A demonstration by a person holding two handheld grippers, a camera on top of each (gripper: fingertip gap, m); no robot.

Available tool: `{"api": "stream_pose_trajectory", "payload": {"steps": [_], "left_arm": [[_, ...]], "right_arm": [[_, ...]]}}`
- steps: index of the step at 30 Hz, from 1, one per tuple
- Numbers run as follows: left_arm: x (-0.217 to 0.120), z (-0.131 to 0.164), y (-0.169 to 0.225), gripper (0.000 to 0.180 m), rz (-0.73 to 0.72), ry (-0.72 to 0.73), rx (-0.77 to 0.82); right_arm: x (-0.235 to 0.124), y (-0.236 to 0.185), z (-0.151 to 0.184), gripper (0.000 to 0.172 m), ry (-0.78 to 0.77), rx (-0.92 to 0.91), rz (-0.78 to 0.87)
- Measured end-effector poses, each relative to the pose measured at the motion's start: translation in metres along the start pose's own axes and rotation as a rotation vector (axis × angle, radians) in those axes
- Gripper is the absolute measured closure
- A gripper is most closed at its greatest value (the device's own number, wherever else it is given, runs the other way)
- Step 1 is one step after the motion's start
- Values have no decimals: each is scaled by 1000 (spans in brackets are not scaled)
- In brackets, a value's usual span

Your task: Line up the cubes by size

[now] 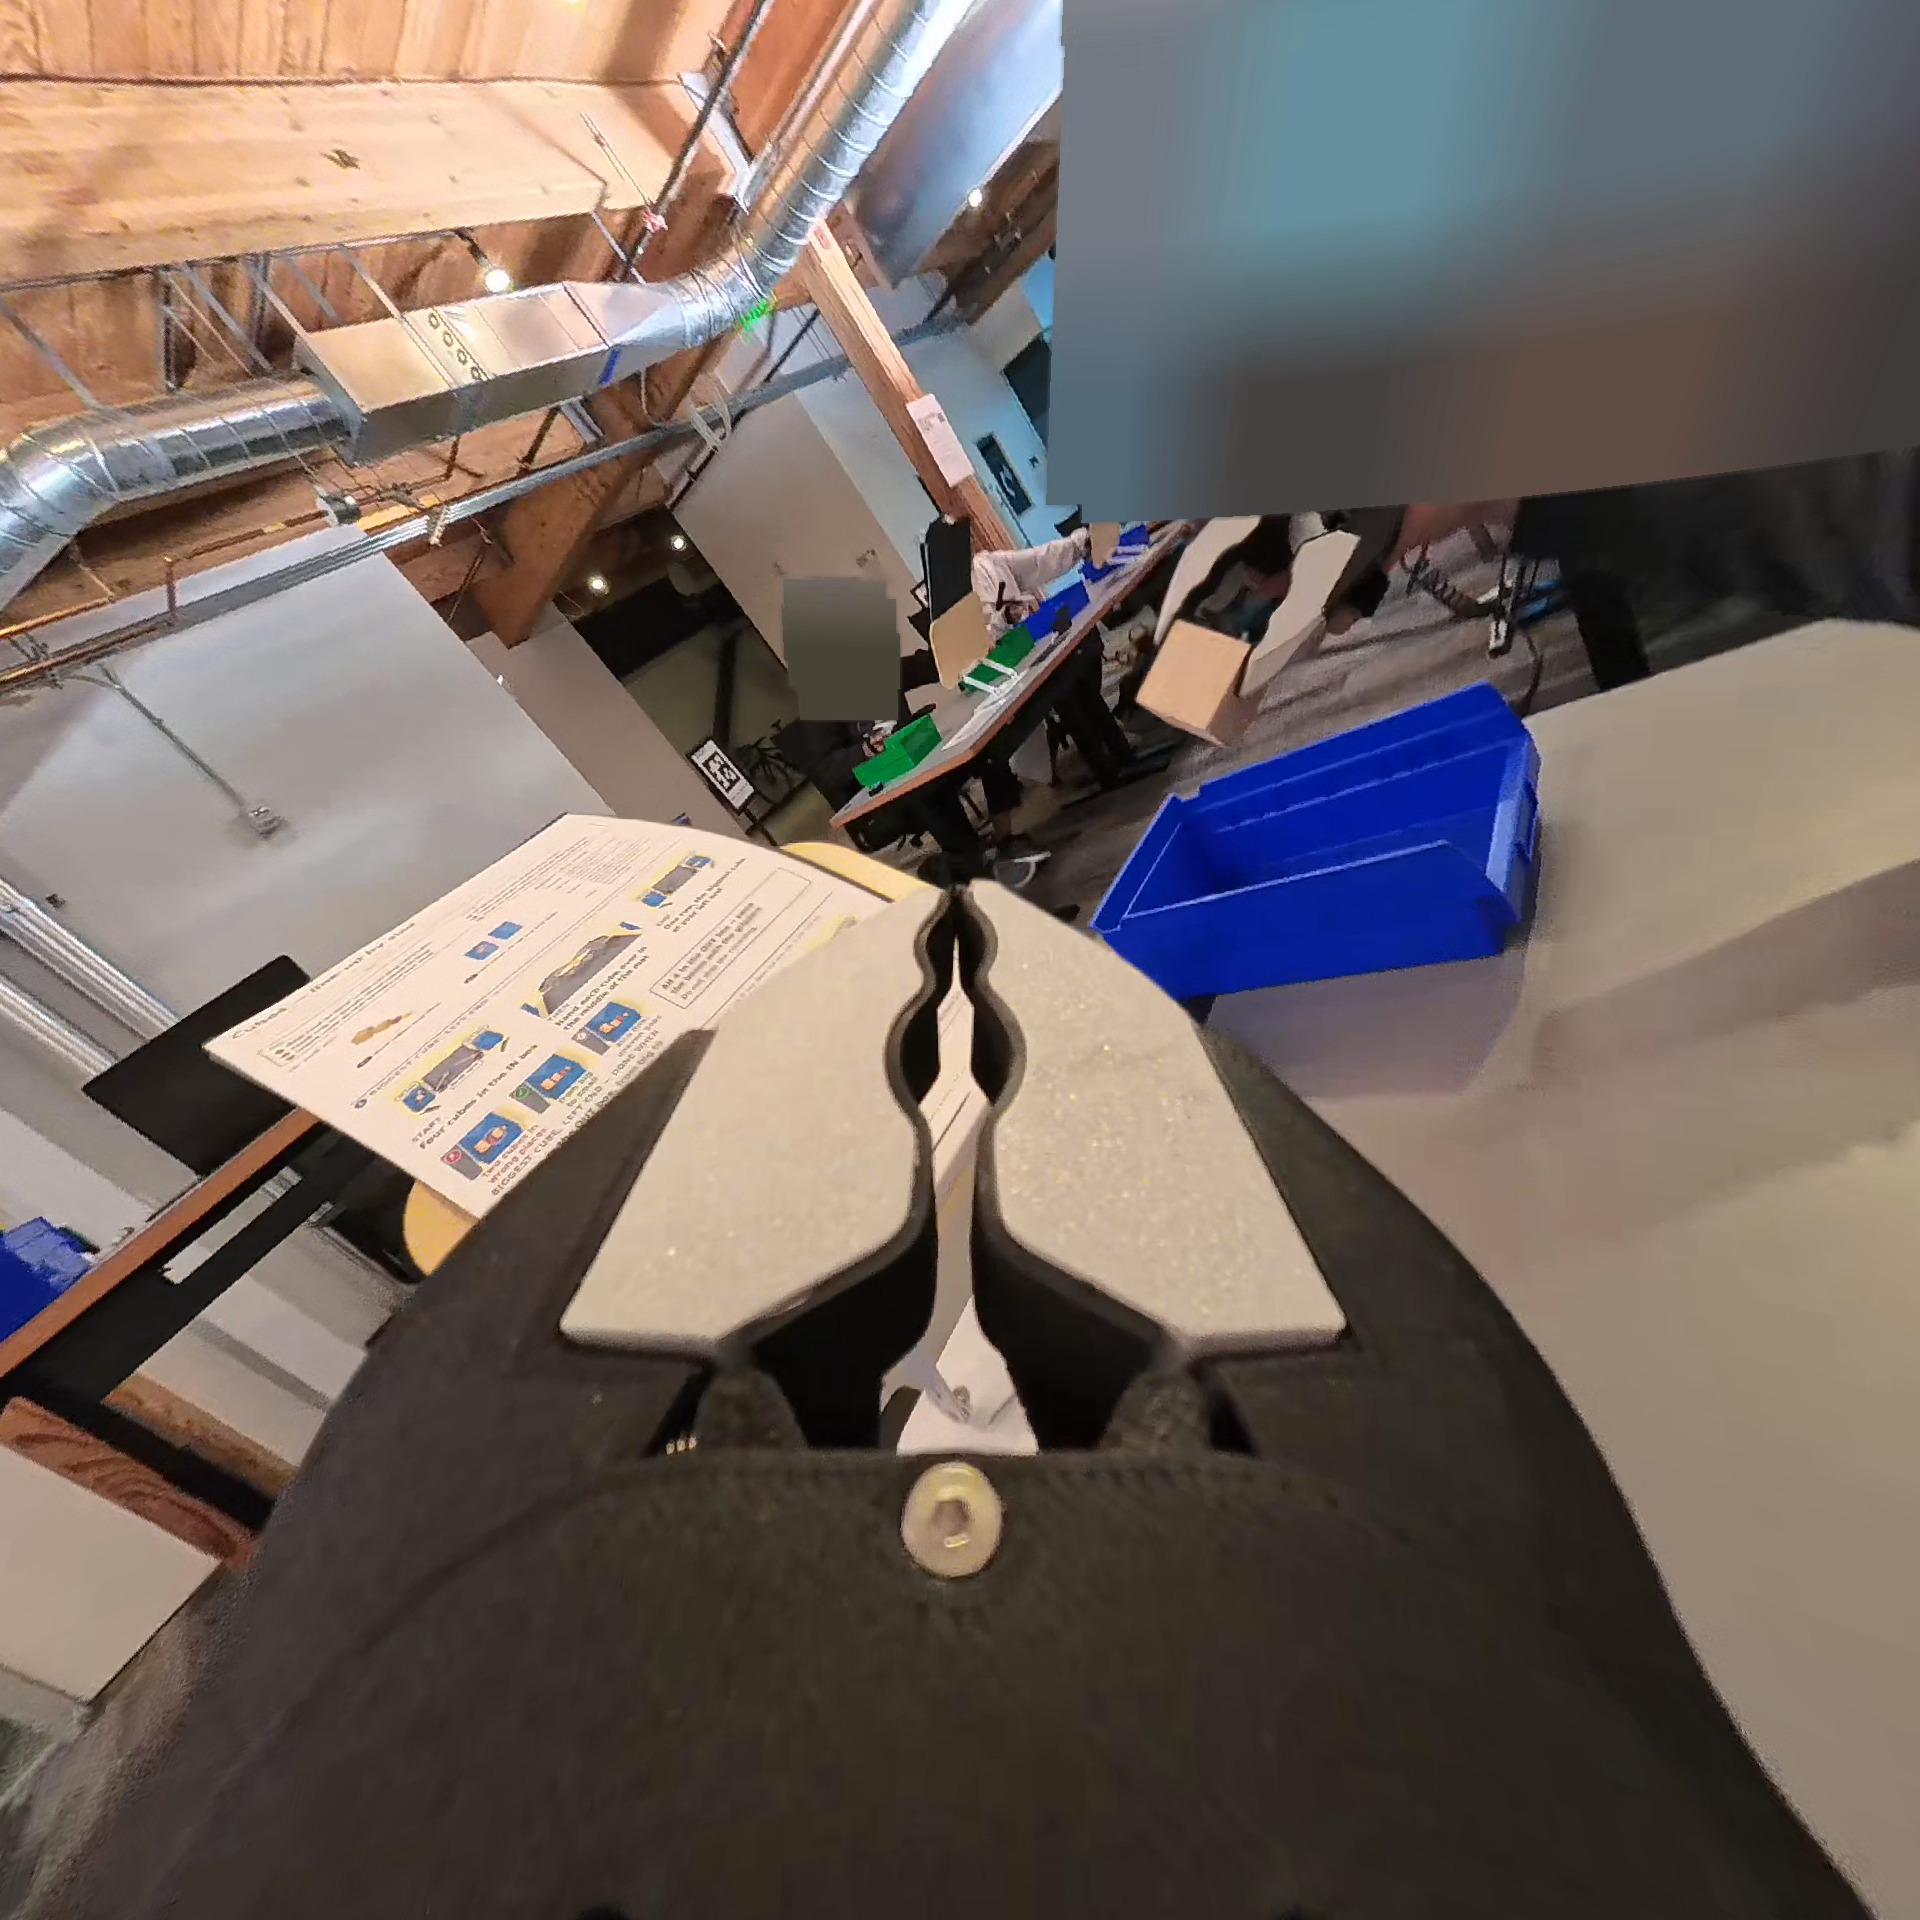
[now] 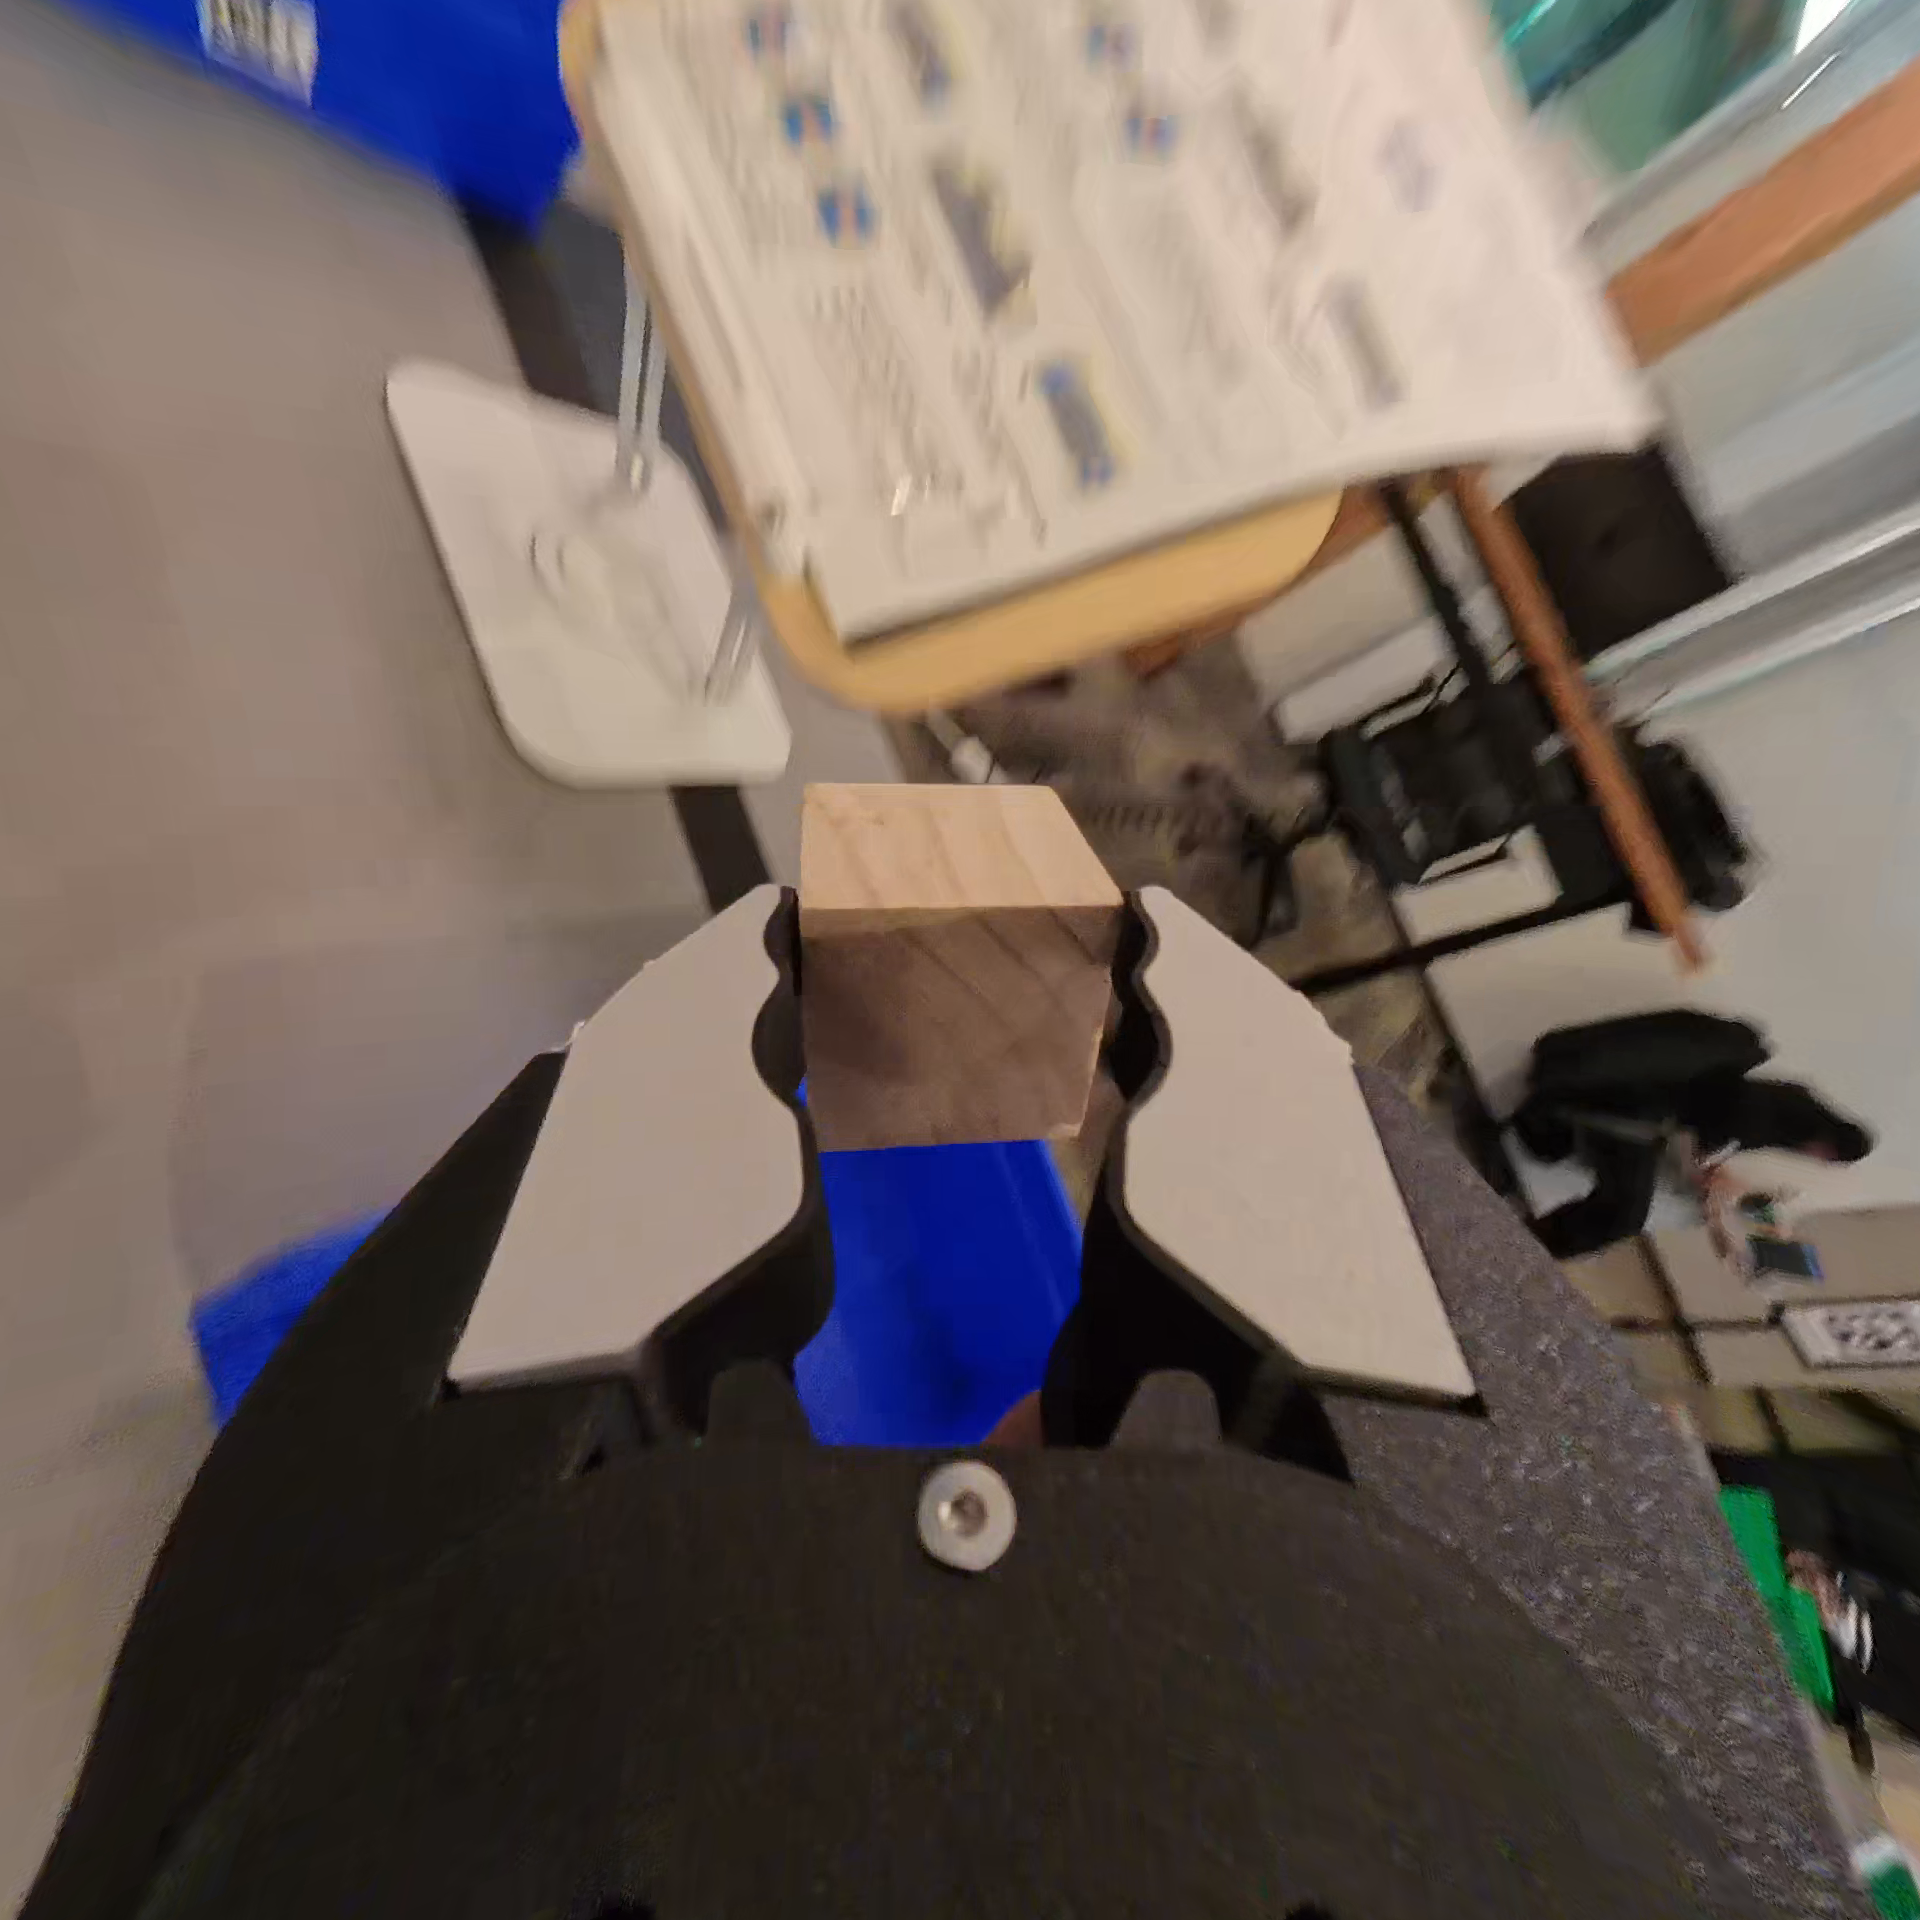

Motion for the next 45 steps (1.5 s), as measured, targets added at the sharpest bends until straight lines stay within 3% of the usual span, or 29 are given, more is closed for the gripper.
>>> {"api": "stream_pose_trajectory", "payload": {"steps": [8,16,37,45], "left_arm": [[33,-4,20,180,52,-49,68],[40,5,22,180,72,-67,50],[50,19,26,180,105,-118,55],[47,19,24,180,96,-135,62]], "right_arm": [[42,-23,122,114,-389,-42,-291],[87,-69,175,114,-523,-98,-538],[109,-97,176,114,-518,-109,-719],[92,-65,156,107,-508,-99,-572]]}}
Point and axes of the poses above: each gripper's, where its closed fingertips meet, x out along the fingers, z out of its underside, y = z × x across the jaws, the point moved 4 cm from there along -x, back along the fingers, and after that the axes turned 6 degrees about z, right-handed, at the moved point
